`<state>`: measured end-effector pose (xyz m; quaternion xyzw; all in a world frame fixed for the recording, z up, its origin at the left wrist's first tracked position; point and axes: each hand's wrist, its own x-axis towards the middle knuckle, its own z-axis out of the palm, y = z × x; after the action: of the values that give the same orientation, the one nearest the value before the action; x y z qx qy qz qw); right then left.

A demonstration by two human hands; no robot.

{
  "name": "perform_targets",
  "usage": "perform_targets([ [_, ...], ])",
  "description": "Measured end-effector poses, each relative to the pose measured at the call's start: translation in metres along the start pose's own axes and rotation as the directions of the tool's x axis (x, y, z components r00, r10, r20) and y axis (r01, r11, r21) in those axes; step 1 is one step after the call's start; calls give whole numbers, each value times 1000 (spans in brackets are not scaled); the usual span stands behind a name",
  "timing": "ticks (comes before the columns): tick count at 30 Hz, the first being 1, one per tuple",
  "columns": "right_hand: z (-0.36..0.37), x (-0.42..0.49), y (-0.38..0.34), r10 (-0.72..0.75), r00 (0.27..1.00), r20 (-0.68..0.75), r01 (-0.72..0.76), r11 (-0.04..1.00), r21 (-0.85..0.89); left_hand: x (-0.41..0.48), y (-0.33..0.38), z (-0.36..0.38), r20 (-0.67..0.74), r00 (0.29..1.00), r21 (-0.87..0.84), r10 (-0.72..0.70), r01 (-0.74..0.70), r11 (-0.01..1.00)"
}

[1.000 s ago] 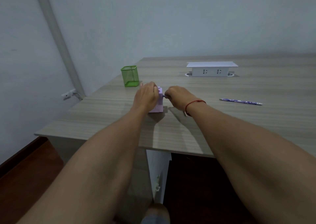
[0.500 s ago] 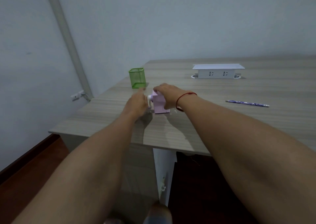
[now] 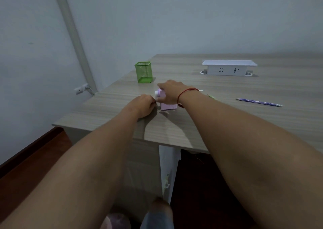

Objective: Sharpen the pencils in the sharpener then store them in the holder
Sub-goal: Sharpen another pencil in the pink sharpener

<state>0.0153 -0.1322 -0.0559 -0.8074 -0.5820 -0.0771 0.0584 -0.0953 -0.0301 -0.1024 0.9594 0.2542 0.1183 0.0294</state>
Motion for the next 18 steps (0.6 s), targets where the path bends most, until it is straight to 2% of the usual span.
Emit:
perform_targets([
  [4,8,2,-4,32,998,-50,-31,999,22,0,1,5,17,1000,82,1,-2,997],
  [10,7,1,-9,45,997,-62,-45,999,10,10,-1,-4,26,996,328,84,-88,941],
  [15,5,4,-9,94,995,-27,-94,996,-3,40,-3,-54,-58,979,318,194,-166,934],
  [18,2,7,-10,106,994,-8,-107,994,-24,39,0,-62,-74,974,308,212,-179,934],
])
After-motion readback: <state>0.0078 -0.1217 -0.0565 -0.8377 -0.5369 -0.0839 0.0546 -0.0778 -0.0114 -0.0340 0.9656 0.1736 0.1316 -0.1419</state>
